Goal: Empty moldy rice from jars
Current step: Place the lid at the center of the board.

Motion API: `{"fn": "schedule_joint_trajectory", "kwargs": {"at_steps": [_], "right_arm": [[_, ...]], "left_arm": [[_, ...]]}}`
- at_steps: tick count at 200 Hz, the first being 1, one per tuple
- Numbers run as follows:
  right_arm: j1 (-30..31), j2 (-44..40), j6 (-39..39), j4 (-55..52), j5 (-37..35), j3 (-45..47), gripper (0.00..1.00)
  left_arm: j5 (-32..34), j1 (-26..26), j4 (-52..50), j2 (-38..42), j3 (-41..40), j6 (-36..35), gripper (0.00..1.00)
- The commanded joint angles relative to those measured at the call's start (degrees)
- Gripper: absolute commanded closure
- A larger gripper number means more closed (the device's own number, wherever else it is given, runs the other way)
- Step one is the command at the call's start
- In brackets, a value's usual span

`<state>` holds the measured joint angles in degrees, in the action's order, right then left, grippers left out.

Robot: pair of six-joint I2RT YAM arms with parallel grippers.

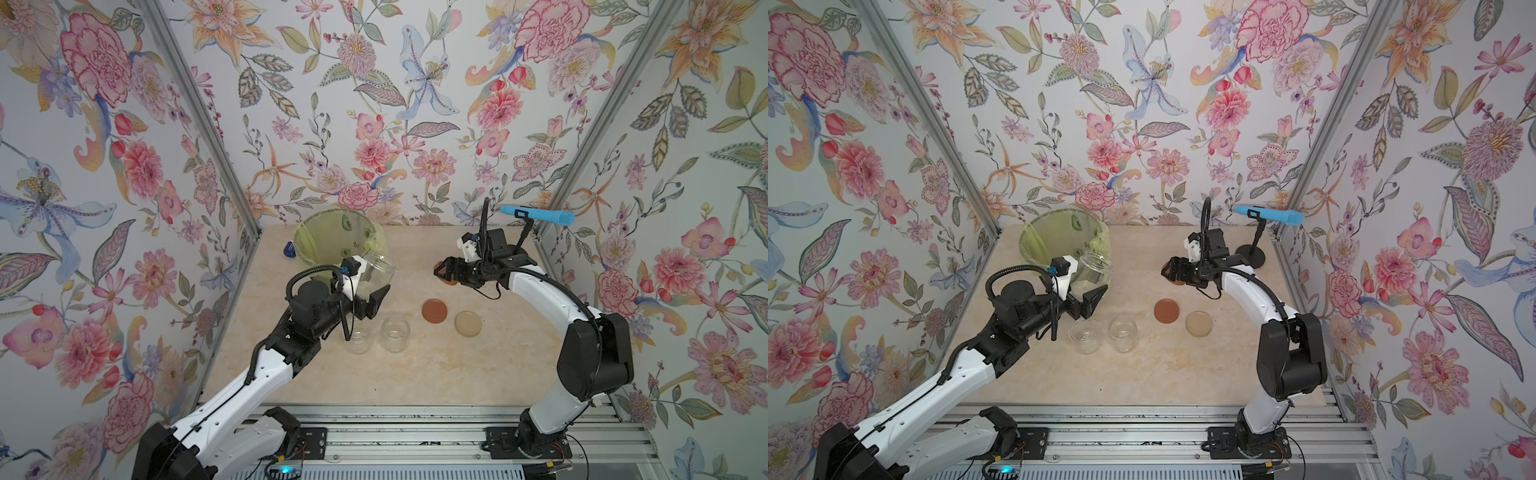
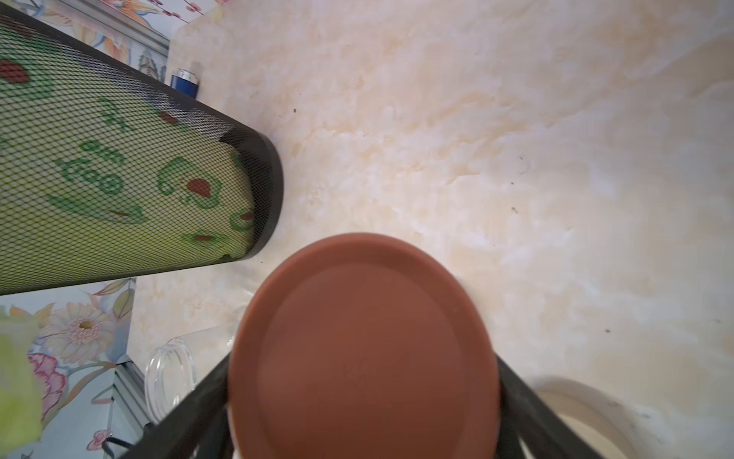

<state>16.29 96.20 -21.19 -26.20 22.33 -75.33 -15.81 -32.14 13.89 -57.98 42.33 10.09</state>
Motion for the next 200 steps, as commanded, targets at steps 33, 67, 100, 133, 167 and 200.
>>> {"fn": "schedule_joint_trajectory", "kwargs": {"at_steps": [33,67,100,133,167,200], "right_arm": [[-1.5,-0.3,2.5,-1.5,-9.8,2.8,0.63],[-2.4,2.4,2.5,-2.6,-13.1,2.6,0.6],[-3.2,6.7,2.2,-4.5,-15.5,1.0,0.57],[-3.8,11.0,1.8,-6.5,-18.5,-1.2,0.56],[-4.1,16.4,2.1,-8.9,-20.3,-4.9,0.54],[-4.0,19.7,2.3,-10.3,-21.6,-7.8,0.46]], "left_arm": [[1.1,0.7,3.5,2.0,3.2,-1.1,1.0],[1.9,0.8,2.8,2.3,3.5,-1.4,1.0],[2.2,0.8,2.2,2.4,3.9,-0.8,1.0],[2.5,0.7,0.8,2.7,4.7,-0.6,1.0],[3.1,0.8,-0.2,2.8,5.4,-0.2,1.0],[3.3,0.7,-0.8,2.9,6.1,0.1,1.0]]}}
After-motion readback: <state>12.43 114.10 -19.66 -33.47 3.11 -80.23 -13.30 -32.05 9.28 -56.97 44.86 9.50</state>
